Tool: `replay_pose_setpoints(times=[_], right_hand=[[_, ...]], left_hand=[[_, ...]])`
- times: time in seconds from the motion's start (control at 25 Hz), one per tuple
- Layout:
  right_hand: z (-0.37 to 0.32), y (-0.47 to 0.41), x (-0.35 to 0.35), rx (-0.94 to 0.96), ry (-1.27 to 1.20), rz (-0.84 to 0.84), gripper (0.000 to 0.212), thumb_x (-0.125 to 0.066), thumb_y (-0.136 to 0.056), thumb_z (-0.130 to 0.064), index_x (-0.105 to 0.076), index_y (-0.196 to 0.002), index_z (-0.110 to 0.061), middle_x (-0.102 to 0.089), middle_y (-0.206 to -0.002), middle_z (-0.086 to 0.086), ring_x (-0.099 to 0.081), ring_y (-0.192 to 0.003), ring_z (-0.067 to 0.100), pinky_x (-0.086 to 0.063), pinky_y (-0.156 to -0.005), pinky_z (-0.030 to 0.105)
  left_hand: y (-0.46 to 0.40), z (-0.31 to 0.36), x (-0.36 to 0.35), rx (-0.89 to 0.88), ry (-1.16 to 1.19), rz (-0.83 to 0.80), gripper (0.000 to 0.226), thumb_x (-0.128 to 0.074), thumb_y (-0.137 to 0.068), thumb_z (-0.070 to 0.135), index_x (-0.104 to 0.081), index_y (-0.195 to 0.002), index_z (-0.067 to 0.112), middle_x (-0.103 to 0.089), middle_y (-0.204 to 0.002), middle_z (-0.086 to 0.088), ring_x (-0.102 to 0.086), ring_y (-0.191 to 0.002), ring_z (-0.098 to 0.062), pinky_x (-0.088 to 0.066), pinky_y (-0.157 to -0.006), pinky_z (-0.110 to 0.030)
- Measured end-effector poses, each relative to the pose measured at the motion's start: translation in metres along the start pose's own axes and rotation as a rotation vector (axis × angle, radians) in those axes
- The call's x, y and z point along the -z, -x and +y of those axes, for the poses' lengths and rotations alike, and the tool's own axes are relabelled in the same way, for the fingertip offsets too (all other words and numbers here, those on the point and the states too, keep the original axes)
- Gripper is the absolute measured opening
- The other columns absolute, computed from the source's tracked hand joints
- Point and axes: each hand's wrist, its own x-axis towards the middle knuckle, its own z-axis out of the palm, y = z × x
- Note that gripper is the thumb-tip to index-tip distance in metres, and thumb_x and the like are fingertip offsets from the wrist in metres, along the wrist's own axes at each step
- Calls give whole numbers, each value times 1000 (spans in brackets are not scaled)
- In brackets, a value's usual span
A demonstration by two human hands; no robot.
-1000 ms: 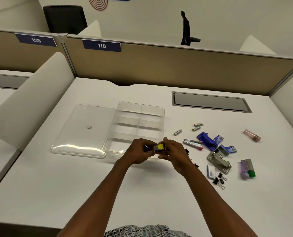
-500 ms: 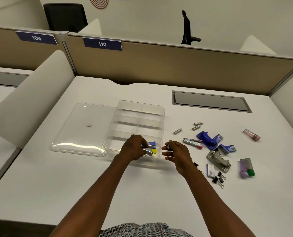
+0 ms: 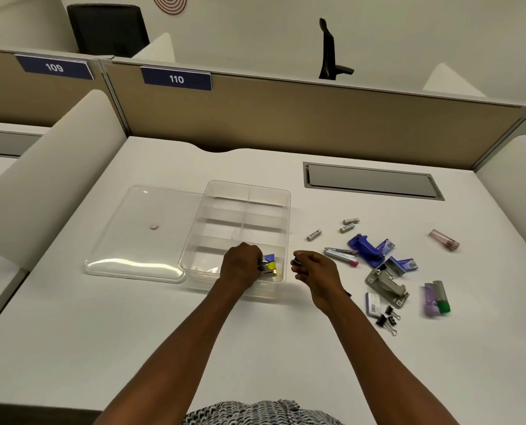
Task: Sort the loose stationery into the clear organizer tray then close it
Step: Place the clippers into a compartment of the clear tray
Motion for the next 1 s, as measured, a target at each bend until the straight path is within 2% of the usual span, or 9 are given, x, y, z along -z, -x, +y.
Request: replay_pose_setpoints(times=[0.12,0.2,0.28,0.36,0.44,0.72,0.8,0.88,1.0], right_hand=[[-12,-12,-9,-26,-88,-43,12,-62,-94,-1,-69,-103,0,-72,-89,16,-72,-85,24,-59,-72,26],[-21,-23,-18,16,-36,-40,17,-60,-91,6,-68,-106,3,-71,-98,19,-73,-90,27,-59,-76,28],[-26,-33,-28,169,277,38,23,-60,-89,6,-69,-109,0,-72,-107,18,-73,-92,26,-58,-82,31],[-28,-41,-34,416,763,121,24,-67,-88,-5,-72,-112,-10,-73,-109,9,-70,-94,21,-53,-87,30],[-29,-46,-38,573,1083,87,27,-70,-88,-17,-71,-116,-15,-72,-106,3,-63,-101,22,-46,-86,30],[-21,-58,-43,689,1564,-31,25,-56,-98,-25,-72,-115,-15,-74,-110,5,-51,-116,32,-44,-90,39],[-18,-58,-40,727,1564,-81,25,-54,-98,-21,-74,-110,-12,-74,-109,4,-52,-114,33,-45,-89,39],[-17,-54,-36,780,1395,-84,23,-57,-96,-12,-75,-110,-9,-75,-109,6,-54,-113,33,-45,-90,40],[-14,-47,-18,829,1071,105,18,-63,-92,-4,-77,-103,-8,-75,-104,8,-60,-107,31,-45,-91,38]], left_hand=[[1,2,-2,-8,-13,41,13,-69,-83,26,-73,-93,20,-68,-96,-7,-64,-90,-28,-49,-76,-33],[3,1,-4,-13,-9,67,11,-64,-84,20,-73,-92,19,-69,-94,-6,-63,-89,-28,-47,-75,-33],[4,0,-7,-13,11,92,13,-61,-85,15,-72,-92,19,-68,-95,-5,-62,-91,-27,-44,-76,-32],[4,0,-7,-3,31,113,11,-61,-86,15,-70,-90,18,-68,-94,-5,-62,-90,-27,-41,-75,-31],[3,0,-7,4,40,128,9,-62,-86,17,-70,-90,16,-68,-93,-6,-62,-89,-28,-41,-74,-31],[6,1,-11,21,79,174,16,-62,-91,25,-74,-99,18,-72,-96,-7,-63,-91,-26,-37,-75,-27],[6,0,-12,26,82,173,17,-61,-92,26,-75,-99,18,-73,-96,-6,-63,-90,-26,-40,-77,-28],[6,-1,-14,10,80,157,19,-58,-94,25,-74,-100,18,-73,-98,-4,-63,-92,-24,-39,-82,-28],[6,-4,-16,-15,119,155,19,-57,-94,25,-74,-100,21,-72,-101,-1,-62,-97,-22,-34,-84,-28]])
